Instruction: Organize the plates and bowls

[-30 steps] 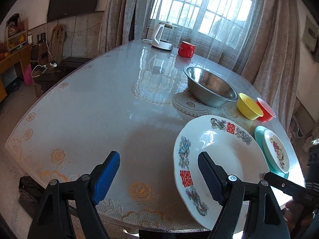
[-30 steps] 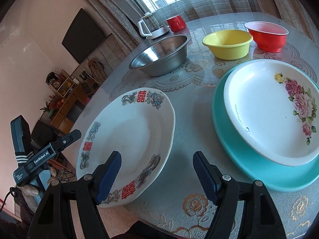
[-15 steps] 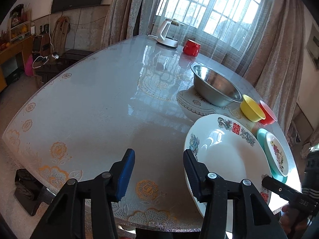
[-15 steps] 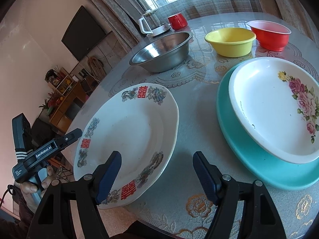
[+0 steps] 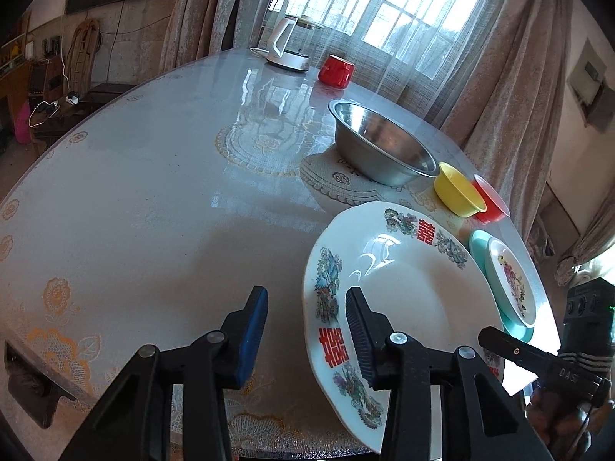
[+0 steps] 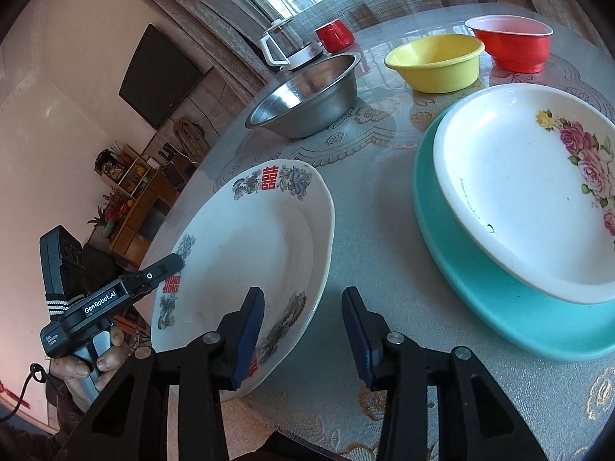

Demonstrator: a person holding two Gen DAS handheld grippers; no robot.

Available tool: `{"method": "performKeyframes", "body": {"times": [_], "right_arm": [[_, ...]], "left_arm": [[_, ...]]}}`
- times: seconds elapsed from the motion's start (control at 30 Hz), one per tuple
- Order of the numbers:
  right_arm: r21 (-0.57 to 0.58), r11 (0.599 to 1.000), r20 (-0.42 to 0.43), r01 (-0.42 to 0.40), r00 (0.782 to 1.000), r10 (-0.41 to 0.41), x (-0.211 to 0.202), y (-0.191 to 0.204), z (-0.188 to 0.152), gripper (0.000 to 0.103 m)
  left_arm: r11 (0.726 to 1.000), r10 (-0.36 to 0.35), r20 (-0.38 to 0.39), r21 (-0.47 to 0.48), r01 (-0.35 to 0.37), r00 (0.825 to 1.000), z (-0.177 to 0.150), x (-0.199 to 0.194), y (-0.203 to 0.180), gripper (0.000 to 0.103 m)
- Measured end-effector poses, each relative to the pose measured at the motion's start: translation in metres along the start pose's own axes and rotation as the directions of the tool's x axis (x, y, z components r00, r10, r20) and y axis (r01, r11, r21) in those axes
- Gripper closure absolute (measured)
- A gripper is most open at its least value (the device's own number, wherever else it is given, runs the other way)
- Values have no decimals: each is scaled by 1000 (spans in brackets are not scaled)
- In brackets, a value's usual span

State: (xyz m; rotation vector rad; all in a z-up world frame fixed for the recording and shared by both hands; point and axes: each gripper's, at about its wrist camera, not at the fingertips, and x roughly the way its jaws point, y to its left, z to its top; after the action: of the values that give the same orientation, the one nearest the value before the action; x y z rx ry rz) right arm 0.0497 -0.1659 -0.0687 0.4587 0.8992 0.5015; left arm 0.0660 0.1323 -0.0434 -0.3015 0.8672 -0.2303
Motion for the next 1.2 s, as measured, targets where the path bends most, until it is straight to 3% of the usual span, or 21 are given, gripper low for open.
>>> {"method": "performKeyframes", "body": {"times": [0.33,0.43,0.77,0.83,0.97,1.2], "right_arm": [[-37,999,-25,24,999,-25,15,10,11,71],[-73,996,-27,42,999,-44,20,16,10,77],[-217,965,17,146,989,-146,8,31,5,77],[-208,969,26,135,991,-132,2,29,6,76],[-233,953,39,196,981,-192,-1,27,4,76],[-208,957,102,200,978,-182,-25,20,8,76]], "left_arm": [[996,-35,-23,79,37,999,-7,18,-19,62],[997,-40,-34,63,42,999,-6,17,-17,63],[992,-33,7,121,32,999,-7,6,-30,65],[990,-38,0,132,37,999,-8,9,-33,65],[985,-21,0,170,20,1000,-15,11,-43,67],[971,-54,32,233,45,998,-15,5,-67,67]]}}
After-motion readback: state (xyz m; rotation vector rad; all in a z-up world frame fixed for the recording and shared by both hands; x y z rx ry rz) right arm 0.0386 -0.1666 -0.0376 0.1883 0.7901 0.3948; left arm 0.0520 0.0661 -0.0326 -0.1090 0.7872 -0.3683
